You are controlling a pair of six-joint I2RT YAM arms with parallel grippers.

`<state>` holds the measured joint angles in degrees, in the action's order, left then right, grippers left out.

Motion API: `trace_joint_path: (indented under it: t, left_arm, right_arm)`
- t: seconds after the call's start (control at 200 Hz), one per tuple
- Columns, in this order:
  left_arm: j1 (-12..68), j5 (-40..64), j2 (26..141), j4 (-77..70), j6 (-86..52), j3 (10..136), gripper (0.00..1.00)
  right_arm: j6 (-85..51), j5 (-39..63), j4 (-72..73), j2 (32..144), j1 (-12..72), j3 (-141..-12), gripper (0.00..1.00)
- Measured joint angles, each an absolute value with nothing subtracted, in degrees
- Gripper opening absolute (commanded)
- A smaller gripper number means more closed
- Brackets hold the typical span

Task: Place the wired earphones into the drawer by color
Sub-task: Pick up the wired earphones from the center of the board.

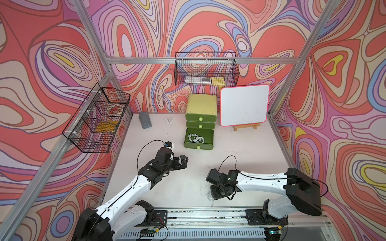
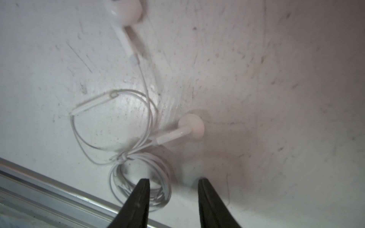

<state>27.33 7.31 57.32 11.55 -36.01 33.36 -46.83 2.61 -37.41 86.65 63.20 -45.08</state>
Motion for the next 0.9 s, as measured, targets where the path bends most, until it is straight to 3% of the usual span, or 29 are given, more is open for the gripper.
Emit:
trace_joint_path:
  t: [0.396, 0.596, 0.901]
  left_arm:
    - [27.33, 7.03, 57.32, 11.55, -36.01, 33.36, 0.99]
    - [27.33, 6.87, 57.32, 11.55, -36.01, 33.34, 0.99]
    - [27.33, 6.26, 56.64, 11.60, -36.01, 33.30, 0.99]
  right_arm:
    - [-46.94, 1.91, -37.76, 87.66, 63.35, -45.67, 0.25]
    - [-47.05, 1.74, -37.74, 87.92, 63.42, -45.69, 0.11]
    - [-47.03, 1.50, -37.71, 87.96, 63.46, -45.69, 0.04]
